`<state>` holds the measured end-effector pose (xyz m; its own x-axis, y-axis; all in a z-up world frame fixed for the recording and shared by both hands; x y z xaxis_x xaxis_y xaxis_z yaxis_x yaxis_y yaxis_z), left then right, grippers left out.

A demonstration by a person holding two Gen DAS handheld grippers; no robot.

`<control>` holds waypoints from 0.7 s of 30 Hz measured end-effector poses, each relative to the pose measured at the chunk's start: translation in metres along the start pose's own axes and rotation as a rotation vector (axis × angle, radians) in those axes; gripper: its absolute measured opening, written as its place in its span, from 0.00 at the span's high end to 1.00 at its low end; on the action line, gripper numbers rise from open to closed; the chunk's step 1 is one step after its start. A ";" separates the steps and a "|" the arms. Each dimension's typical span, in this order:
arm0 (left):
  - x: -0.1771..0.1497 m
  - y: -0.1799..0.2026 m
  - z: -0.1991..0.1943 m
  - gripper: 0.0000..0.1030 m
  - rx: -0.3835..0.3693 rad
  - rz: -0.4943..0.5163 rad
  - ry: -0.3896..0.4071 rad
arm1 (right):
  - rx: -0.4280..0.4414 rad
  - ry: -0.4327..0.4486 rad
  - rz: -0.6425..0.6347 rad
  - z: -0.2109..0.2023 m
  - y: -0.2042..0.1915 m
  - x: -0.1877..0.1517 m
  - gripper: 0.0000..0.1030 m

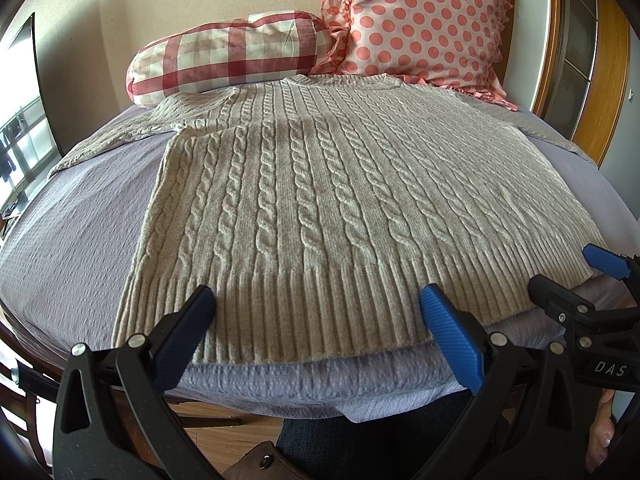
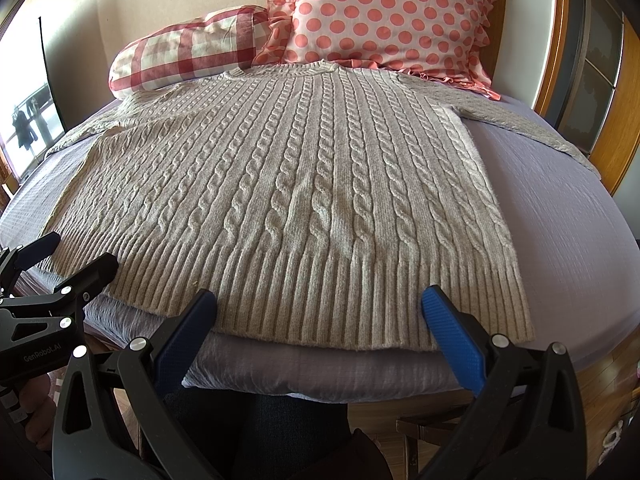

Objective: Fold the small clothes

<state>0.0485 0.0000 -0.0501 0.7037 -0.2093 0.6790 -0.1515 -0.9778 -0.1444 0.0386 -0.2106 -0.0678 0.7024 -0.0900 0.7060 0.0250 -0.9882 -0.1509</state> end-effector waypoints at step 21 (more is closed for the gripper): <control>0.008 -0.001 0.002 0.02 -0.031 0.037 -0.026 | 0.161 0.028 0.076 -0.007 0.034 0.039 0.01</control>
Point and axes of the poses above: each gripper's, at about its wrist camera, not at the fingertips, and z roughly the way its jaws point, y to its right, x to its top, the point moved 7 cm from there along z, roughly the way its jaws point, and after that the axes turned 11 degrees about z, right-handed, at the moved point
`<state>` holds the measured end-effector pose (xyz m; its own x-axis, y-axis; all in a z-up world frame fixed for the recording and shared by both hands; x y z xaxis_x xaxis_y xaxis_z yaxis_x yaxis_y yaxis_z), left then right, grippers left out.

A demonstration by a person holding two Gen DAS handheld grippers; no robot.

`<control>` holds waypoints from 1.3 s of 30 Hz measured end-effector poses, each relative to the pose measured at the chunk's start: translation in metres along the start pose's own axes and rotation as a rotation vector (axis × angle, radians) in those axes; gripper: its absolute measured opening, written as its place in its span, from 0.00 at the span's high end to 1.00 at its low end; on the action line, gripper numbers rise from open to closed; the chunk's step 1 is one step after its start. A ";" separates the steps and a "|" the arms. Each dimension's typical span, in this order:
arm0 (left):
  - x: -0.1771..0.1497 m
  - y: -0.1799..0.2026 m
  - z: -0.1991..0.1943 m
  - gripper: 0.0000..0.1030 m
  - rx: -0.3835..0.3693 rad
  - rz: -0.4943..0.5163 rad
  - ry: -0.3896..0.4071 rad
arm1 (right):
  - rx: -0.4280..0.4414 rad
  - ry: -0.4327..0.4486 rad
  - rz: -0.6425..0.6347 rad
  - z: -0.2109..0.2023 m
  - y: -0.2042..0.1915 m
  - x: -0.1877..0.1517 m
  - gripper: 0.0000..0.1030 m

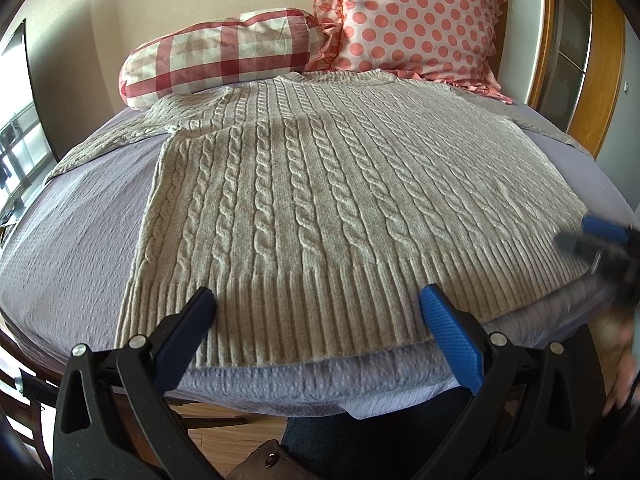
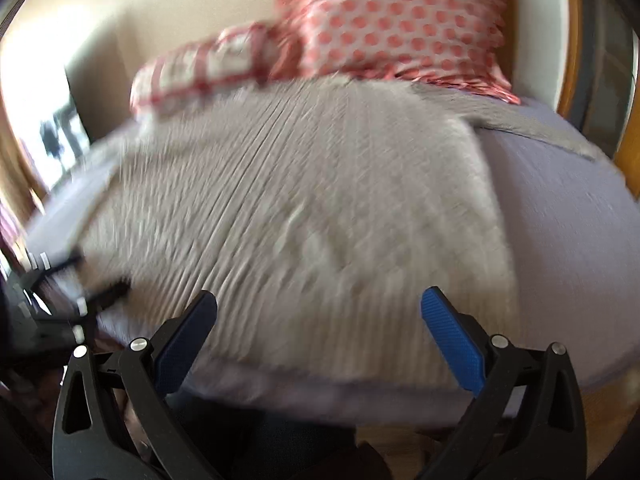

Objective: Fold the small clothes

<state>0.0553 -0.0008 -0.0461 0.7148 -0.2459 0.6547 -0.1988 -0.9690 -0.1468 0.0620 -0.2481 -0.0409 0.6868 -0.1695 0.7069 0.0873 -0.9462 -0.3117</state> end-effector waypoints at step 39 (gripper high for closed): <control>0.051 -0.314 0.039 0.05 0.165 -0.638 0.096 | 0.097 0.371 0.395 0.073 0.129 0.349 0.92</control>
Point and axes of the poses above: each gripper's, at about its wrist camera, not at the fingertips, and z roughly the way its jaws point, y to its right, x to its top, the point moved 7 cm from there along z, roughly the way its jaws point, and after that the axes turned 11 degrees about z, right-handed, at the moved point
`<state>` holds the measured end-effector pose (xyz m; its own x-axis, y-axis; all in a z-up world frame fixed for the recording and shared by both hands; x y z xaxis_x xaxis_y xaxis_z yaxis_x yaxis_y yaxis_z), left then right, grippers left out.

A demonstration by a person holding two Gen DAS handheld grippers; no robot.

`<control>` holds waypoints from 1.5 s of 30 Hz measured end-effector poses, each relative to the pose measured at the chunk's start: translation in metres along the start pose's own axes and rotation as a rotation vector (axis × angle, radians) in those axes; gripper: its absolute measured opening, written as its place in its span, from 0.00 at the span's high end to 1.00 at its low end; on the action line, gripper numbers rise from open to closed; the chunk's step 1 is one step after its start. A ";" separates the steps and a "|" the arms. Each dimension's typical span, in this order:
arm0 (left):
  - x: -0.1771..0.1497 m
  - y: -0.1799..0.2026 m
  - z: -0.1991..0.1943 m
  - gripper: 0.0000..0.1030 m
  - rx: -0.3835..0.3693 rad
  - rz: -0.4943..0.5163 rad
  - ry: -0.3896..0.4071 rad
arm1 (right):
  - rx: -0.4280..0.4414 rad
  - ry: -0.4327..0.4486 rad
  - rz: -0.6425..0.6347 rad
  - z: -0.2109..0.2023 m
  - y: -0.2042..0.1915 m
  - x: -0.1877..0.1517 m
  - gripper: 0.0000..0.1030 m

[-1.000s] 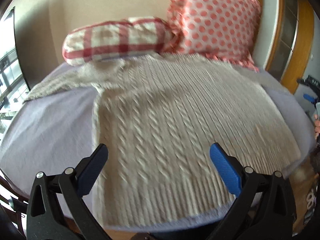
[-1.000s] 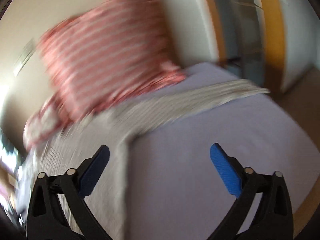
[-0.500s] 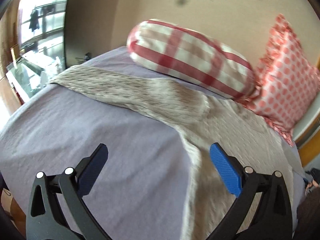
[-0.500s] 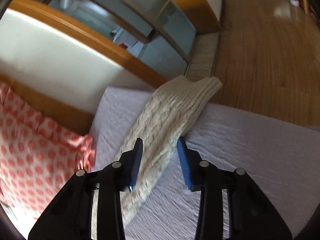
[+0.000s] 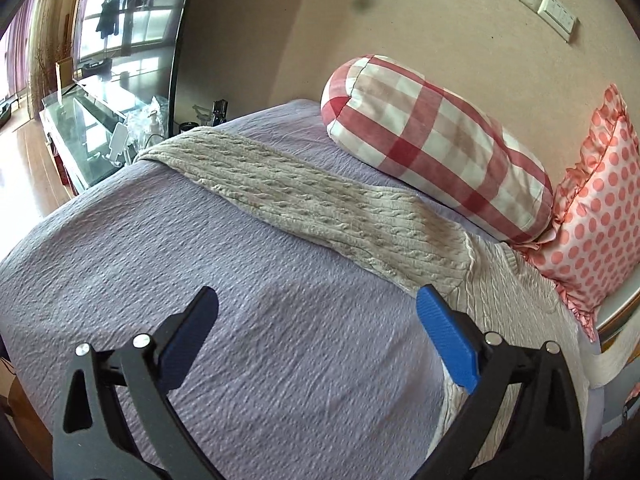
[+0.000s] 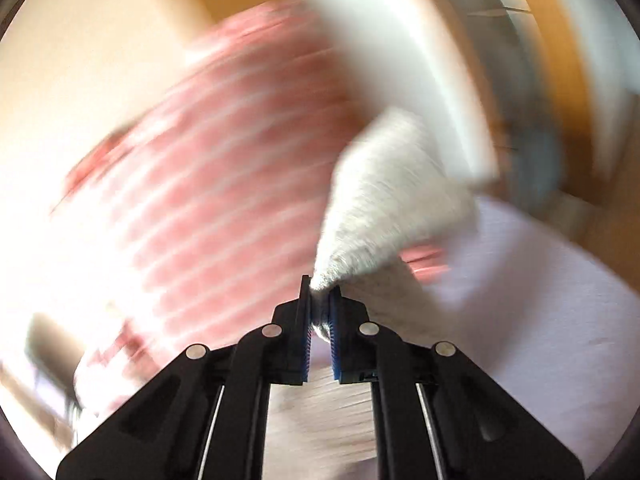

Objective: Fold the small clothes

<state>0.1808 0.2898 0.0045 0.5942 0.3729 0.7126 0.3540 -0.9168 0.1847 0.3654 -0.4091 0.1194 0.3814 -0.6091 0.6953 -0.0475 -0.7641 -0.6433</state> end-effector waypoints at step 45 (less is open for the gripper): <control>0.129 -0.114 0.098 0.94 0.061 -0.355 -0.038 | 0.217 -0.506 -0.304 -0.003 -0.134 -0.241 0.16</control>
<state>0.2876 0.4566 0.0086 0.4525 0.6723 0.5858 0.5847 -0.7197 0.3744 0.2767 -0.1606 0.0386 0.7404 -0.1553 0.6539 0.2999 -0.7943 -0.5283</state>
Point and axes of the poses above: each gripper's, at about its wrist camera, not at the fingertips, and z roughly the way its jaws point, y to its right, x to its top, the point moved 7 cm from there along z, roughly the way its jaws point, and after that the axes turned 11 degrees about z, right-handed, at the moved point
